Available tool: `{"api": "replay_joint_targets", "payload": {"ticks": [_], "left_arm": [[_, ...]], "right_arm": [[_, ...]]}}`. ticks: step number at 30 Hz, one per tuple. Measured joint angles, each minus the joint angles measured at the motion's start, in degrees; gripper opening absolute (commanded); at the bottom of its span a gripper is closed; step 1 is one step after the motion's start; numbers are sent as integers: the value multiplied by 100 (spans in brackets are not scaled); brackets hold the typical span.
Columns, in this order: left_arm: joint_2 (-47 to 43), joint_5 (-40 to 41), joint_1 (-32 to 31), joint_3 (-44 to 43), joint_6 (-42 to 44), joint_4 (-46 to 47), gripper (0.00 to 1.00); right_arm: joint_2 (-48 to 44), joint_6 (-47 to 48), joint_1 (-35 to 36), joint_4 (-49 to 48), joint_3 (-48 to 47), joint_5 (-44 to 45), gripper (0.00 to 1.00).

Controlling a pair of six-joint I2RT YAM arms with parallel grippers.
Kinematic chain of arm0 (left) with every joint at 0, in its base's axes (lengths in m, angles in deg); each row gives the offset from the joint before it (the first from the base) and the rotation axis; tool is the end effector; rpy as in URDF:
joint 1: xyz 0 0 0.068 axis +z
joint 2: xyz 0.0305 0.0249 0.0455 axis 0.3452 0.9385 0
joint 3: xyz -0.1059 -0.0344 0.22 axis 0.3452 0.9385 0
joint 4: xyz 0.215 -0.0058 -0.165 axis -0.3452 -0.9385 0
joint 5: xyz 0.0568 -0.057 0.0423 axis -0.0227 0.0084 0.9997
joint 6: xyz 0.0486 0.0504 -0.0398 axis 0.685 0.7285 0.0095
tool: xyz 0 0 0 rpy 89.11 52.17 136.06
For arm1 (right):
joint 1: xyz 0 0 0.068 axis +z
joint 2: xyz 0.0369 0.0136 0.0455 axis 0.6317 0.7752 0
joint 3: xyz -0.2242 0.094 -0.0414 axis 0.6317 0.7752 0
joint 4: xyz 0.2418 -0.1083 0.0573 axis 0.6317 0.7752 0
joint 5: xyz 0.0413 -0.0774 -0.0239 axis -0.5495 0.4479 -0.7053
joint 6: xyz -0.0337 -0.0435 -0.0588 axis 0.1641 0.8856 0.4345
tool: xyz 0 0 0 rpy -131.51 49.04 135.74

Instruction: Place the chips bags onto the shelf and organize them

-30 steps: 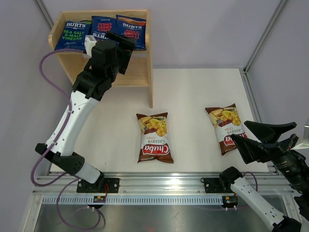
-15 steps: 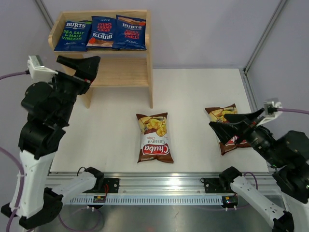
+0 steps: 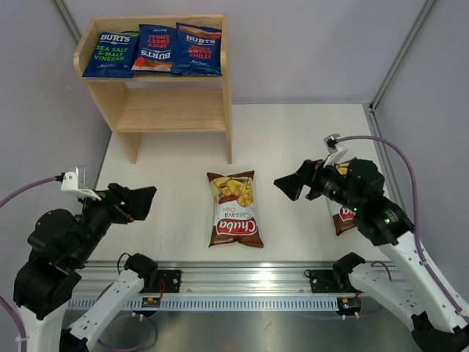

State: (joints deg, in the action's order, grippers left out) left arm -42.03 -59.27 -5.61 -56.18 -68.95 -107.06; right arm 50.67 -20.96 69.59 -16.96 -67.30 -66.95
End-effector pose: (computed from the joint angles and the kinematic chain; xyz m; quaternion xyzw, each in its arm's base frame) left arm 0.0794 -0.0281 0.4251 -0.0706 0.7479 -0.2627 0.6055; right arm 0.1699 0.1202 0.3674 -0.1080 0.7650 0.3857 0.5043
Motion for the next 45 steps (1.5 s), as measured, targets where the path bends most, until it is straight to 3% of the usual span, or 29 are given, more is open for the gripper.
{"api": "replay_joint_targets", "payload": {"ticks": [6,12,19,24,34,45], "left_arm": [[-719,-734,0,706,470,-286,99],[-1207,-1163,0,1239,643,-365,99],[-1576,-1209,0,1825,802,-348,99],[-1694,-1355,0,2179,863,-387,99],[-1843,-1484,0,2192,892,-350,99],[-1840,-1617,0,2205,892,-345,99]], "right_arm": [[1246,96,0,-621,372,-225,99],[3364,584,-155,-885,-103,-664,99],[5132,739,-1272,-1755,-470,-2428,99],[6435,1027,-1344,-1703,-1478,-3012,100],[8122,1408,-1327,-1563,-2623,-3936,98],[8638,1377,-1257,-1860,-2555,-4684,89]]}}
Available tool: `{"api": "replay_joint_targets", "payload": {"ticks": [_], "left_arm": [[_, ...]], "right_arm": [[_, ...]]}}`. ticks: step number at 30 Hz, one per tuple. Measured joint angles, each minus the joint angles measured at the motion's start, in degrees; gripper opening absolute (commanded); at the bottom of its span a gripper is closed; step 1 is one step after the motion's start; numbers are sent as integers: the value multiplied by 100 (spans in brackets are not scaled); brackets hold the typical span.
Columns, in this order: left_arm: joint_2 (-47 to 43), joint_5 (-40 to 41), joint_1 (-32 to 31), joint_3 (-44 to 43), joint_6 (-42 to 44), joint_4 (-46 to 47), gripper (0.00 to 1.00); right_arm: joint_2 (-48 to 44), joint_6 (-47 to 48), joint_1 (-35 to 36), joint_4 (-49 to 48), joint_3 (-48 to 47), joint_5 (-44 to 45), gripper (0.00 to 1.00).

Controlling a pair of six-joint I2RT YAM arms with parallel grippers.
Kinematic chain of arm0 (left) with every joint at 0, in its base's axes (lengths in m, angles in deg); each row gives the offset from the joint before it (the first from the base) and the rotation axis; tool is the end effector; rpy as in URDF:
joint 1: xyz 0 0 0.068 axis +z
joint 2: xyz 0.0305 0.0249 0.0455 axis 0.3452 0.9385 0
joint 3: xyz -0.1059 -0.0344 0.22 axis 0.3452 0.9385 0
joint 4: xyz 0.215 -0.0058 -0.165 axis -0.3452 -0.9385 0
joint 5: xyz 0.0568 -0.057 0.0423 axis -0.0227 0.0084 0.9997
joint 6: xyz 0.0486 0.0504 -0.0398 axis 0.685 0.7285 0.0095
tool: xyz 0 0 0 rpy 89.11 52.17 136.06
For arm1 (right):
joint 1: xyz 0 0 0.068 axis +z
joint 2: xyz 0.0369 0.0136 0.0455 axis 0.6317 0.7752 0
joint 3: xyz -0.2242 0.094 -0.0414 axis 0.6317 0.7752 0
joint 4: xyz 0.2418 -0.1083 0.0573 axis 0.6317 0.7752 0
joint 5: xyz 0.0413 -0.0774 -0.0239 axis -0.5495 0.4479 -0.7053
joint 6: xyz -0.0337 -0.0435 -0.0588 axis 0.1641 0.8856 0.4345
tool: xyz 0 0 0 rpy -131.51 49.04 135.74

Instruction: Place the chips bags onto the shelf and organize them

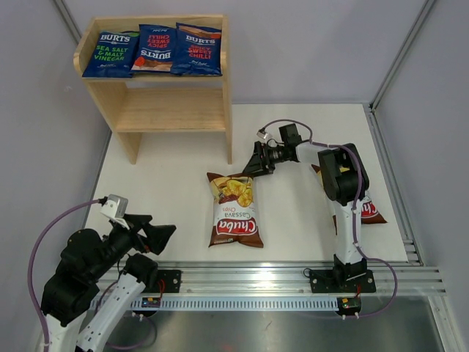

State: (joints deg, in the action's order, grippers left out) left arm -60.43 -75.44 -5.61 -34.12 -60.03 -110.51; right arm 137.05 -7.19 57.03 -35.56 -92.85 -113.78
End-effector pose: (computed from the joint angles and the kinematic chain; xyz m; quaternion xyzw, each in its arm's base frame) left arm 0.0604 -0.0407 0.3263 0.0788 0.7862 -0.2957 0.5368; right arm 0.4088 0.1959 0.0789 -0.1961 0.8084 0.5396 0.1298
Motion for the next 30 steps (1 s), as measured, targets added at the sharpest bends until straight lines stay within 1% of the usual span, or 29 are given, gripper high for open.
{"api": "replay_joint_targets", "payload": {"ticks": [4,7,8,12,14,18,22,25,30], "left_arm": [[0,-48,0,11,-2,-2,99],[0,-59,0,11,-2,0,99],[0,-63,0,11,-2,0,99],[0,-103,0,11,-7,2,99],[0,-118,0,11,-7,2,99],[0,-122,0,11,-11,2,99],[0,-120,0,11,-31,0,99],[0,-114,0,11,-57,0,99],[-2,-7,0,11,-166,-4,99]], "right_arm": [[234,-153,85,-275,2,-313,85],[269,-284,151,-492,68,-437,80],[269,-339,157,-586,96,-461,71],[269,-769,166,-1237,369,-562,49],[269,-1088,166,-1698,560,-584,43],[269,-1773,166,-2599,964,-627,25],[238,-2564,166,-3630,1416,-651,0],[101,-3161,166,-4262,1764,-566,0],[-566,-3648,166,-4570,2264,-170,0]]}}
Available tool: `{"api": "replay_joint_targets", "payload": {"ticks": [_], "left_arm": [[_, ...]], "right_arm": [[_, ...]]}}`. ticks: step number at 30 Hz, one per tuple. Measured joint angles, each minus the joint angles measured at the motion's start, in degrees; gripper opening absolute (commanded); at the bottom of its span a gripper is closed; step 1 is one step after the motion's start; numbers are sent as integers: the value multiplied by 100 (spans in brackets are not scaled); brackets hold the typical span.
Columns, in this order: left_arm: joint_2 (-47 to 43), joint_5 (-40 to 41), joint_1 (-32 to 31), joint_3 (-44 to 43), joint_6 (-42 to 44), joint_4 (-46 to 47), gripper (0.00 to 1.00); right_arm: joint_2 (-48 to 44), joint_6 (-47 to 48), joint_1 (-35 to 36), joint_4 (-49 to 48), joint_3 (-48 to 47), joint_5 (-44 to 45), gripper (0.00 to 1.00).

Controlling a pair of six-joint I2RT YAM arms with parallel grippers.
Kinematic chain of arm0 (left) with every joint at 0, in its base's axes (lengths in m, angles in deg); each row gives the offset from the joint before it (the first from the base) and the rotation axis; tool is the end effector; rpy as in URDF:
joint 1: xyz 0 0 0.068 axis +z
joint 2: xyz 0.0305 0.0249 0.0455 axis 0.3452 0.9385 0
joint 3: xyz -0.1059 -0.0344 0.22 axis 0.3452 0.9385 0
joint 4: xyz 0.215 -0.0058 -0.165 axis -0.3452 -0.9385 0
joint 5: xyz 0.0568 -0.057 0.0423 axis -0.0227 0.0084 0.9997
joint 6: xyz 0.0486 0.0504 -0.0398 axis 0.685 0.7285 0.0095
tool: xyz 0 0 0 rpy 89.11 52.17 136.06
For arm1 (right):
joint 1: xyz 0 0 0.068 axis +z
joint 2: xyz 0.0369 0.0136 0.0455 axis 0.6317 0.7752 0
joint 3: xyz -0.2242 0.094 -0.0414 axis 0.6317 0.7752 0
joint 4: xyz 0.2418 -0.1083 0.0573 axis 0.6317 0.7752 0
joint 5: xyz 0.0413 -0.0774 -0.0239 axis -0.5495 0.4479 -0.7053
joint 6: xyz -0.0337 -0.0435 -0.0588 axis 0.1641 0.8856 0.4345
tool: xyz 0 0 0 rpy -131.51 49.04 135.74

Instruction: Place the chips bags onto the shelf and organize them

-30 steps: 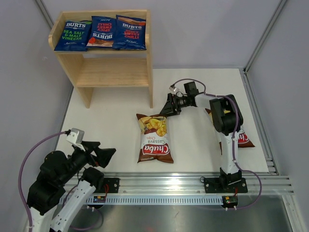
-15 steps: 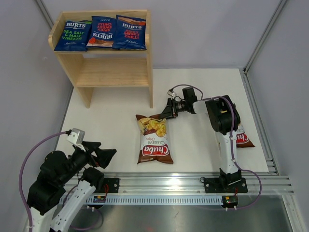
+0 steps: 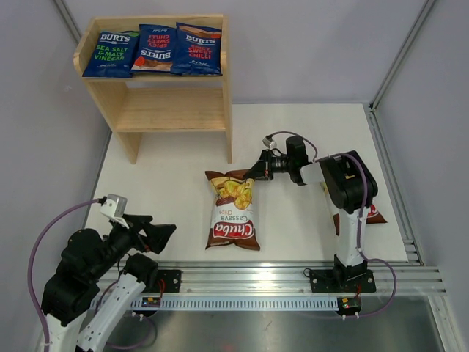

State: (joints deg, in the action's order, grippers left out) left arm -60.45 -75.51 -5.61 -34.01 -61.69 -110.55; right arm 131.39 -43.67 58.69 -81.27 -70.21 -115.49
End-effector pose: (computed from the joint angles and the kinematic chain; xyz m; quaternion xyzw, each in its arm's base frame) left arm 0.0606 -0.0408 0.3257 0.0677 0.7880 -0.3036 0.5314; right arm 0.3677 0.1962 0.0747 -0.0889 0.7663 0.6232 0.1281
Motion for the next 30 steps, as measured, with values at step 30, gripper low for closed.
{"api": "replay_joint_targets", "payload": {"ticks": [30], "left_arm": [[-452,-1119,0,3635,-2900,5372,99]], "right_arm": [[-6098,1014,774,4780,-1062,3960,0]]}}
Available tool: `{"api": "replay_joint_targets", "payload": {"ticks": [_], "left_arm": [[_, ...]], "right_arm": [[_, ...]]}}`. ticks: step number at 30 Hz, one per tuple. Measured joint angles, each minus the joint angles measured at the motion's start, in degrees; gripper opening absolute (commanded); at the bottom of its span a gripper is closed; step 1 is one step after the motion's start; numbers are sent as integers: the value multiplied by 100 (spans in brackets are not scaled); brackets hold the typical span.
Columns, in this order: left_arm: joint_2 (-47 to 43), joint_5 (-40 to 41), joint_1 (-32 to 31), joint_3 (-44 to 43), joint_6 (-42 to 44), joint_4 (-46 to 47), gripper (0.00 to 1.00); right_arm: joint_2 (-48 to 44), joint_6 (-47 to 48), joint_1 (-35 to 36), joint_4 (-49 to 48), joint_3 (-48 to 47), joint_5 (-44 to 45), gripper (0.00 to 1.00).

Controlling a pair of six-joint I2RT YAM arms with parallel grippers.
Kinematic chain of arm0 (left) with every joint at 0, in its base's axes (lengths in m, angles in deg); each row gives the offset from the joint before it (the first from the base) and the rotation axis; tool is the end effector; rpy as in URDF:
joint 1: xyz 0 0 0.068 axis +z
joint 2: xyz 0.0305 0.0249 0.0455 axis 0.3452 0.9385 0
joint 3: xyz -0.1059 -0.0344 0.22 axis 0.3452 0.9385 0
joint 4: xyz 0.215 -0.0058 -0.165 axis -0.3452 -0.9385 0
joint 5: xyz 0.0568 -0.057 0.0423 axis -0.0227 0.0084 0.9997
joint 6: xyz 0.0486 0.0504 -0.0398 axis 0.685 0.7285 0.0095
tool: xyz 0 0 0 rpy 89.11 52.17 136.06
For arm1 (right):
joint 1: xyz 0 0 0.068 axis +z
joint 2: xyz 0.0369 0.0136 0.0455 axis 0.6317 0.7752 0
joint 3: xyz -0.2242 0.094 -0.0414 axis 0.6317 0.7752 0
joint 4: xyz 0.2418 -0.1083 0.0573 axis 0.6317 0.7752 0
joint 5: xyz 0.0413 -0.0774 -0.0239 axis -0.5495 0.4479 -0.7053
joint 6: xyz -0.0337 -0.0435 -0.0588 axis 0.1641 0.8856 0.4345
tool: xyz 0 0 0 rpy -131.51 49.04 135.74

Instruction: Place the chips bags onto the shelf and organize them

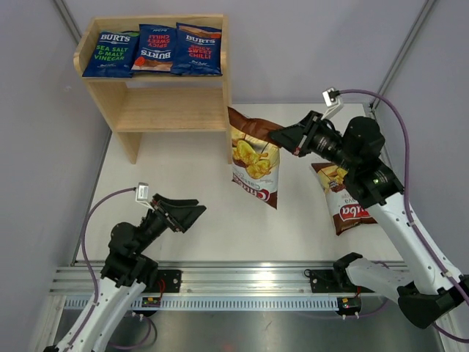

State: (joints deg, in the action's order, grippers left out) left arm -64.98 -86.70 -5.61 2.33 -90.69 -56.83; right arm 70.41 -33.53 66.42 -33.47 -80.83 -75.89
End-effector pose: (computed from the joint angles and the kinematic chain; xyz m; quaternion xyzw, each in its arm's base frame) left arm 0.1358 -0.0918 0.2500 -0.0200 0.6637 -0.5506 0.5059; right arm 0.2378 0.1538 0.4189 -0.0713 0.7106 0.4967 0.4932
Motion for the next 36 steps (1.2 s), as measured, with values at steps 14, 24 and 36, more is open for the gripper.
{"api": "replay_joint_targets", "payload": {"ticks": [14,24,36], "left_arm": [[2022,363,-404,1091,-1757,6144,99],[3864,1115,-1121,621,-1733,7541,99],[5683,1434,-1821,-487,-1106,7563,99]], "right_arm": [[562,-1390,28,-396,-2033,-581,0],[931,-2015,116,-660,-2492,-549,0],[1082,-2363,498,-1005,-2708,-527,0]]}}
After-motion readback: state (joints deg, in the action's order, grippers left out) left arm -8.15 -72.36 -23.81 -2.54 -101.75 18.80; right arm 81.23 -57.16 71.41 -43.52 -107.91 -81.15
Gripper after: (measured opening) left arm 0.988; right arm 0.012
